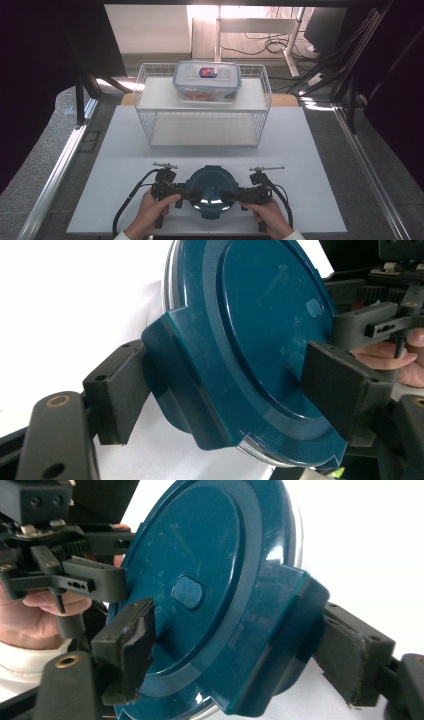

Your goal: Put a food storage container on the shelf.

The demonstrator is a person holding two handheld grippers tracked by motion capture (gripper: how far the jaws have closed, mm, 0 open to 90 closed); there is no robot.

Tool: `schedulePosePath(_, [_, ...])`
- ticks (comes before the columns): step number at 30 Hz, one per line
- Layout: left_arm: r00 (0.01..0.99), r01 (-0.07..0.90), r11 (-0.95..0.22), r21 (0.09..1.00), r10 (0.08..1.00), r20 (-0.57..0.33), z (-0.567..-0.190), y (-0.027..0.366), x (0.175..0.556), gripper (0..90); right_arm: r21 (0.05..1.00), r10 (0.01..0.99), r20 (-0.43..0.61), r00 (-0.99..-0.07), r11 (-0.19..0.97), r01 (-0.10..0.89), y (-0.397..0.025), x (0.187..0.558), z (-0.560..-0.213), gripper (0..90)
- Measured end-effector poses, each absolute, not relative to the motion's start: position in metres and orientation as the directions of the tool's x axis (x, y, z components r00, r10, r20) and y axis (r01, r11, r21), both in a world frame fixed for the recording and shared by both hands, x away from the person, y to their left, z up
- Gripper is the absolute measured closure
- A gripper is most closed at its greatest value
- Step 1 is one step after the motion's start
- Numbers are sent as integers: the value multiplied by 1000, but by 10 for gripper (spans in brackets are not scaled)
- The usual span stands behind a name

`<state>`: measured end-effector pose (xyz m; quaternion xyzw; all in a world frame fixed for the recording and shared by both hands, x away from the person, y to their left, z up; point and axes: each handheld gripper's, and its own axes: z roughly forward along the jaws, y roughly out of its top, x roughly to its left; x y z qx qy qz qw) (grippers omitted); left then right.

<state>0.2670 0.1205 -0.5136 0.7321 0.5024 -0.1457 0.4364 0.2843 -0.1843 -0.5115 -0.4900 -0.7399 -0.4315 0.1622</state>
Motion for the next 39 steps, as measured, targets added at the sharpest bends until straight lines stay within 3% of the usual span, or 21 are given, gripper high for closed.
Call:
schedulePosePath(7, [417, 886, -92, 455, 587, -694, -518, 119, 268, 197, 469, 582, 675, -453, 136, 873, -187, 285, -511, 264])
schedulePosePath(14, [376, 902, -49, 429, 575, -727, -517, 124, 268, 269, 433, 566, 718, -405, 92, 896, -193, 287, -511, 328])
schedulePosePath(24, [402, 880, -52, 472, 609, -684, -504, 123, 254, 326, 451, 571, 721, -393, 44, 891, -196, 280, -504, 397])
schedulePosePath(39, [430, 851, -40, 523, 624, -652, -493, 125, 248, 379, 558, 580, 638, -507, 105, 823, -192, 274, -492, 401])
